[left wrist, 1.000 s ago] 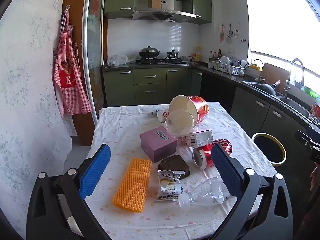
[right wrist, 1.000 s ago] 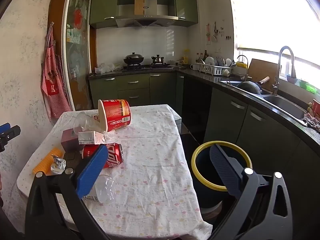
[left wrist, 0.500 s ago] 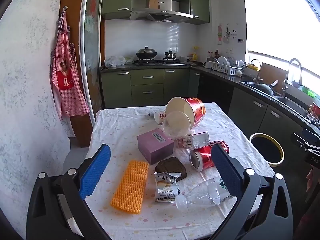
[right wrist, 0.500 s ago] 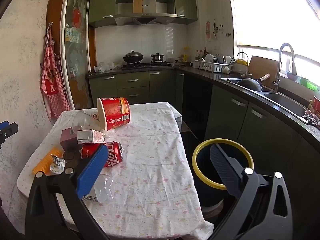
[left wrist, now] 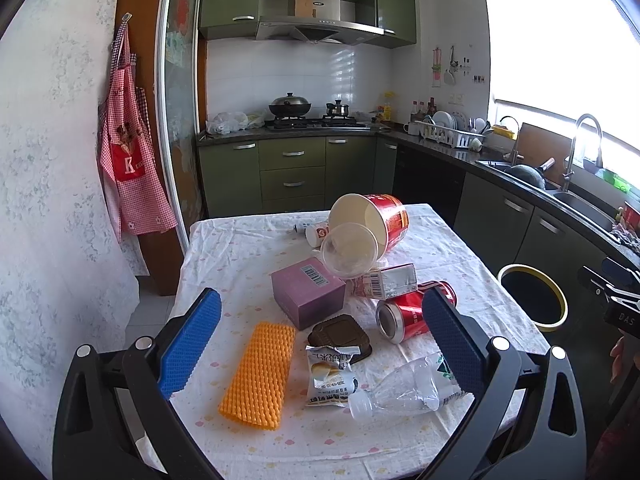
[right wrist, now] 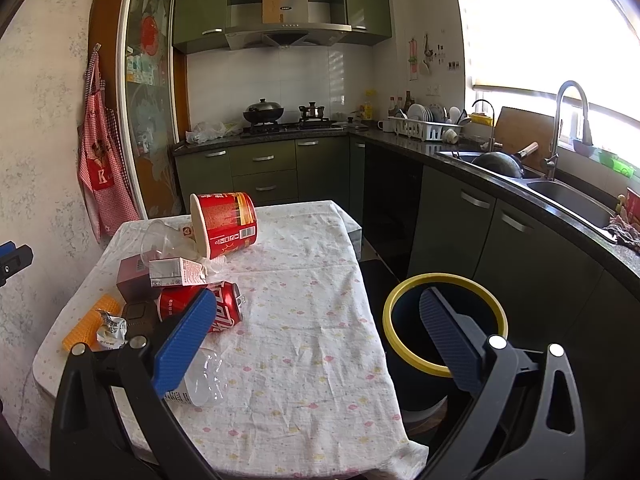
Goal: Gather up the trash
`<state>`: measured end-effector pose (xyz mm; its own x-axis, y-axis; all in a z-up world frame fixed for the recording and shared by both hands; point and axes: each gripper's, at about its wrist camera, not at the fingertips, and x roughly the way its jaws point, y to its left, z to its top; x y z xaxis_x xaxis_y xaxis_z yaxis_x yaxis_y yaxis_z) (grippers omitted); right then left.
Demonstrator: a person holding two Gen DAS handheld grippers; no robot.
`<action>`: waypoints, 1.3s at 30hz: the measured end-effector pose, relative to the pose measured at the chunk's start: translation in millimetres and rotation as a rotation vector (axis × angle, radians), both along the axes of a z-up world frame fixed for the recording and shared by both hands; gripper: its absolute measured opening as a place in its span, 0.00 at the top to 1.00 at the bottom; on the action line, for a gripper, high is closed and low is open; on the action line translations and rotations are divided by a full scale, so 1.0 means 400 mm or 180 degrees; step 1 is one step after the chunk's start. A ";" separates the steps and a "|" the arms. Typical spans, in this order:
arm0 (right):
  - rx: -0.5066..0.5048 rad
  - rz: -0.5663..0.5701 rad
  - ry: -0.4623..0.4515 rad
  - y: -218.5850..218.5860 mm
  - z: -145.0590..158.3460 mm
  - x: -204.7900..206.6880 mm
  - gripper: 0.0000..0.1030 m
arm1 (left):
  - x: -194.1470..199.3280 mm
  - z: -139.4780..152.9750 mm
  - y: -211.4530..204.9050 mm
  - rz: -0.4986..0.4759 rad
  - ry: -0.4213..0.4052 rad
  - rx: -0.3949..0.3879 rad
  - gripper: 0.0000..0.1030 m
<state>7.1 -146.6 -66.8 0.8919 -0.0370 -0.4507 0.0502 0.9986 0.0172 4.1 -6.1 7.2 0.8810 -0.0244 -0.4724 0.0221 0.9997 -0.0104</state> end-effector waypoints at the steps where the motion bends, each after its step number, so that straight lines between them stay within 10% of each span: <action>1: -0.0001 -0.0001 0.0001 0.000 0.001 0.000 0.06 | 0.000 0.000 0.000 -0.0001 0.0001 0.0000 0.03; 39: 0.0014 -0.0025 0.0057 -0.007 -0.014 0.013 0.06 | 0.015 -0.019 -0.014 -0.0021 0.0032 -0.0002 0.03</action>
<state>12.5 -149.5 -72.3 0.8833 -0.0419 -0.4668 0.0582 0.9981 0.0205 10.1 -11.5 -0.6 0.8761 -0.0305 -0.4813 0.0287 0.9995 -0.0111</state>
